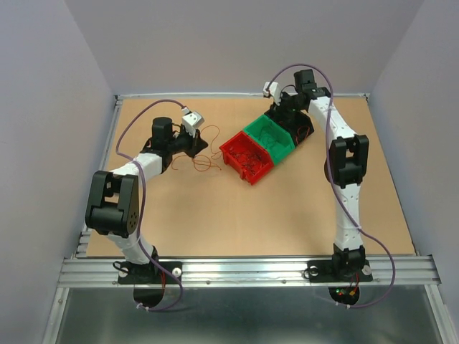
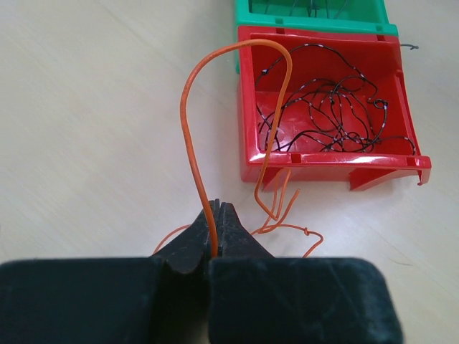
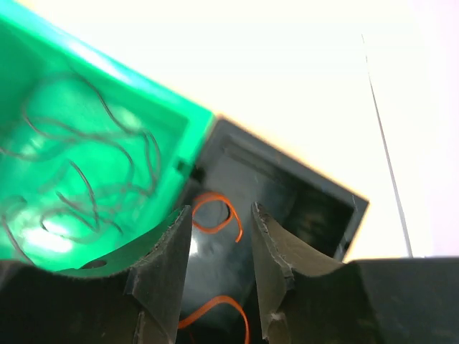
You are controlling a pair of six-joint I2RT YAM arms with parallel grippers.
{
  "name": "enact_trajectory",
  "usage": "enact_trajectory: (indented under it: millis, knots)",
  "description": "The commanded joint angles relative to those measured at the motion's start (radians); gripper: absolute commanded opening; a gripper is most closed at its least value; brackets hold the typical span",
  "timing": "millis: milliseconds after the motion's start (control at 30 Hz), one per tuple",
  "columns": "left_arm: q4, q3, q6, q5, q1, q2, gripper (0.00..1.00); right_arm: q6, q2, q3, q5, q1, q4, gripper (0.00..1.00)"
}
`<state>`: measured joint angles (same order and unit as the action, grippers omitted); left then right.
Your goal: Untangle the cables
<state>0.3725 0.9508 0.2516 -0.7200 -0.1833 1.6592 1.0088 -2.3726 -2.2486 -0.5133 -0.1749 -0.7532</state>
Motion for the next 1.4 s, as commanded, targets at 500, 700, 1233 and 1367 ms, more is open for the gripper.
enact_trajectory:
  millis: [500,700,1233,1367]
  knots:
    - [0.034,-0.027,0.026,-0.004,-0.004,-0.167,0.00,-0.170,0.206,0.127,-0.073,-0.057,0.368,0.73]
    - [0.042,-0.044,0.032,-0.007,-0.004,-0.196,0.00,-0.427,0.340,0.262,-0.042,-0.063,0.709,0.83]
    - [0.057,-0.098,0.041,-0.021,-0.004,-0.320,0.00,-0.834,0.789,0.939,-0.272,-0.242,1.510,0.86]
    - [0.062,-0.121,0.048,-0.021,-0.004,-0.383,0.00,-0.611,0.820,0.942,-0.483,-0.301,1.327,0.85]
